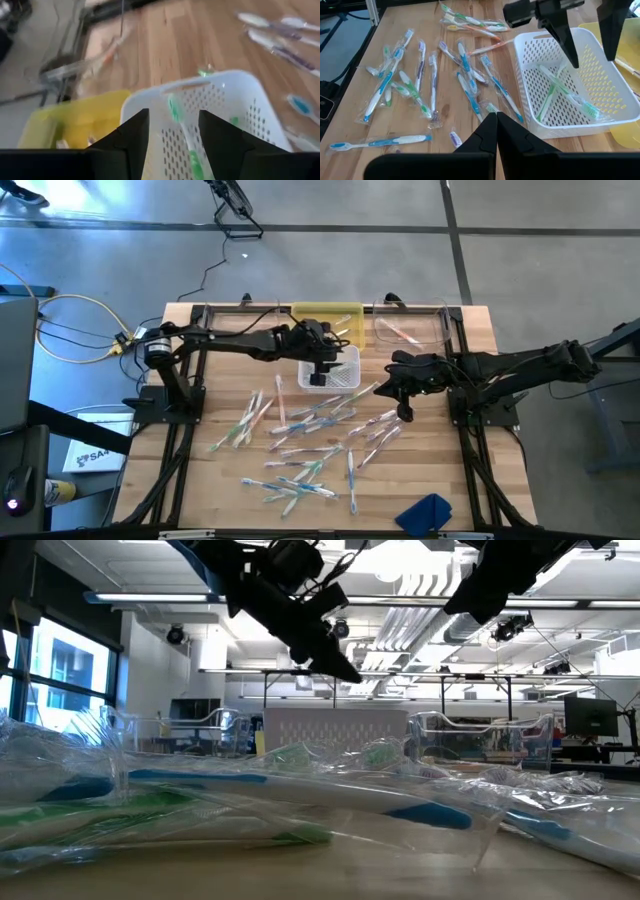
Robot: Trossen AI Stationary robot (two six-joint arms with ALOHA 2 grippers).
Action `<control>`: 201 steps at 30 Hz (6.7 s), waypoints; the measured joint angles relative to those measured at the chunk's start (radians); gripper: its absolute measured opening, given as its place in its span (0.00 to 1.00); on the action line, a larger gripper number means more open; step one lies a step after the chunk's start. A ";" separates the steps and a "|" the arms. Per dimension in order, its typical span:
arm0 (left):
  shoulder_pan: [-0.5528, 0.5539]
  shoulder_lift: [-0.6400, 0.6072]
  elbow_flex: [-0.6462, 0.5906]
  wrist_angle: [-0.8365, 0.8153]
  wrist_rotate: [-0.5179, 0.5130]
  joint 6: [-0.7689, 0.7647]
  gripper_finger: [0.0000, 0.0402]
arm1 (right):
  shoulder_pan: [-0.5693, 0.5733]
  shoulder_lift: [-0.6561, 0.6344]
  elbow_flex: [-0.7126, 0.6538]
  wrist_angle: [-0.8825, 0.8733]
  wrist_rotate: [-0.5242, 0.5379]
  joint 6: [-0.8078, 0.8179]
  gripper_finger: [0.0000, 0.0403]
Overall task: Pick & Place Toothbrushes
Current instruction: Put the orange toothbrush into the right transparent bin
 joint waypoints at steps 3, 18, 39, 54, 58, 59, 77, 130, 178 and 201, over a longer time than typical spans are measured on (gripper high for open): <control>-0.016 -0.022 -0.001 -0.002 0.009 0.039 0.41 | 0.000 0.000 0.000 0.000 0.000 0.000 0.00; -0.090 -0.311 -0.290 0.199 -0.155 0.055 0.41 | 0.000 0.000 0.000 0.001 0.000 0.000 0.00; -0.217 -0.758 -0.631 0.287 -0.185 0.107 0.41 | 0.000 0.000 0.000 0.031 0.004 0.003 0.00; -0.268 -1.007 -0.790 0.288 -0.206 0.108 0.41 | 0.000 0.000 0.000 0.035 0.004 0.004 0.00; -0.268 -1.069 -0.825 0.276 -0.207 0.112 0.41 | 0.000 0.000 0.000 0.037 0.004 0.004 0.00; -0.268 -1.087 -0.831 0.261 -0.207 0.113 0.41 | 0.000 0.000 0.000 0.039 0.004 0.004 0.00; -0.266 -1.215 -0.835 0.109 -0.150 0.107 0.41 | 0.000 0.000 0.000 0.055 0.060 0.004 0.00; -0.266 -0.846 -0.756 -0.336 -0.006 -0.749 0.41 | 0.000 0.001 0.000 0.053 0.055 0.000 0.00; -0.266 -0.509 -0.756 -0.192 -0.044 -0.864 0.05 | 0.000 0.002 0.000 0.005 0.055 -0.008 0.00; -0.265 -0.803 -0.756 0.242 -0.029 -0.614 0.04 | 0.000 0.002 0.000 0.025 0.052 -0.019 0.00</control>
